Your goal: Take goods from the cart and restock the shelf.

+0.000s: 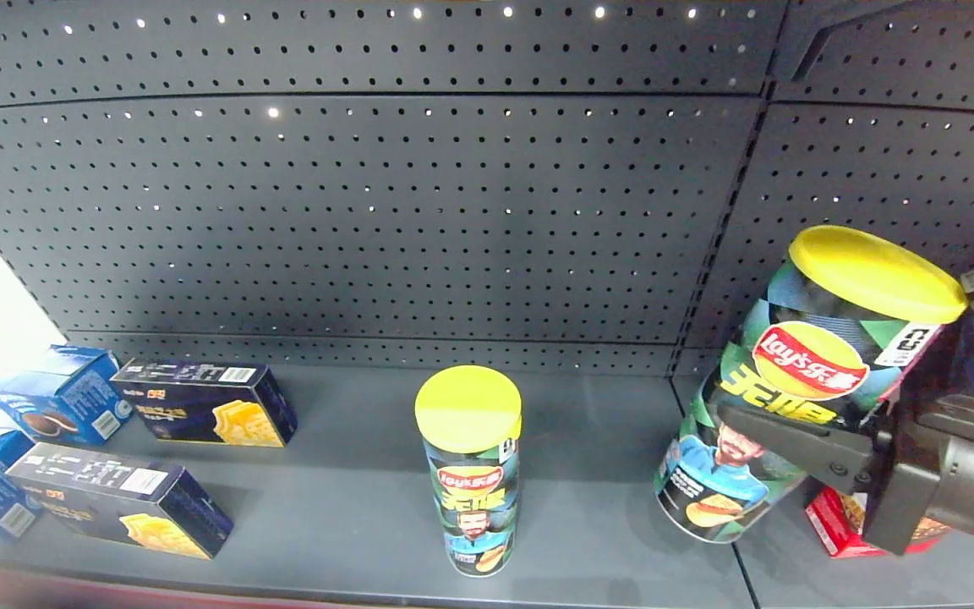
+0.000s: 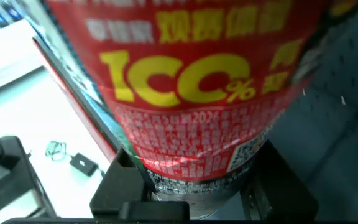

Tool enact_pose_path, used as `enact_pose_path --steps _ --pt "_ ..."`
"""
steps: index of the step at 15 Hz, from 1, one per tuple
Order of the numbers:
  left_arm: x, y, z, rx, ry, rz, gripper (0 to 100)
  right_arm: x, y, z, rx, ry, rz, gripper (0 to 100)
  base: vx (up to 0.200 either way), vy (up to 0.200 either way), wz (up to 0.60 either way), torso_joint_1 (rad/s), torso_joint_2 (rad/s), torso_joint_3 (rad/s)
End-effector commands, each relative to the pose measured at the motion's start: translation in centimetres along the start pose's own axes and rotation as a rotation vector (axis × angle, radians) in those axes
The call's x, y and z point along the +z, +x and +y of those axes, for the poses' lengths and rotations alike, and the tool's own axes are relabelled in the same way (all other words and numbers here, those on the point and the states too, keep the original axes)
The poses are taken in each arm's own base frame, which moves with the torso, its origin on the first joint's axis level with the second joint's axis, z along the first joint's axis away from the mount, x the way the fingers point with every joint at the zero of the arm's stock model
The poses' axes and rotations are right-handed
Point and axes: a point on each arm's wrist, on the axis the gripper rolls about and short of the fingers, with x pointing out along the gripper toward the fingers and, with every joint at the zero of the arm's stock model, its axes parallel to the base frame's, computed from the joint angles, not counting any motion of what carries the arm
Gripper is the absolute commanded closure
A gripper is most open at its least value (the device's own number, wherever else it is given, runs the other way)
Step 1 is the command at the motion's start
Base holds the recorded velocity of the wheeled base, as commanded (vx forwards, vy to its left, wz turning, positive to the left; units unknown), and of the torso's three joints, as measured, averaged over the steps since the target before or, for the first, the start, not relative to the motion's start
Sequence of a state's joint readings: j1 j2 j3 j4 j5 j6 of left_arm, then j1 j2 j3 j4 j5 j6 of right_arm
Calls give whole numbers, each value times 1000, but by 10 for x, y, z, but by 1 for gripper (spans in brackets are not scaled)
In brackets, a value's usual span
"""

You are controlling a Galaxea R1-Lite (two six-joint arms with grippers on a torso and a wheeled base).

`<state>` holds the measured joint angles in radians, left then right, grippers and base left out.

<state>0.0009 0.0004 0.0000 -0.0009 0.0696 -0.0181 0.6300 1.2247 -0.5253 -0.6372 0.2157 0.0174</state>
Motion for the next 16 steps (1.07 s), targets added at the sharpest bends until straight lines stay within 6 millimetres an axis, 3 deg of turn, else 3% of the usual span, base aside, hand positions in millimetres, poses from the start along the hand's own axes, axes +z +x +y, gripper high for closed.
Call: enact_pose_path --steps 1,3,4,10,16 --pt "0 0 0 2 0 -1 0 -14 32 -8 58 -7 31 100 0 0 0 0 0 0" --pt "0 0 0 2 0 -1 0 -15 43 -11 84 -19 25 100 0 0 0 0 0 0" --pt "0 0 0 2 0 -1 0 -15 64 -20 135 -21 26 100 0 0 0 0 0 0" --pt "0 0 0 2 0 -1 0 -10 134 -46 253 -43 21 100 0 0 0 0 0 0" --pt "0 0 0 2 0 -1 0 -4 178 -63 329 -17 66 100 0 0 0 0 0 0"
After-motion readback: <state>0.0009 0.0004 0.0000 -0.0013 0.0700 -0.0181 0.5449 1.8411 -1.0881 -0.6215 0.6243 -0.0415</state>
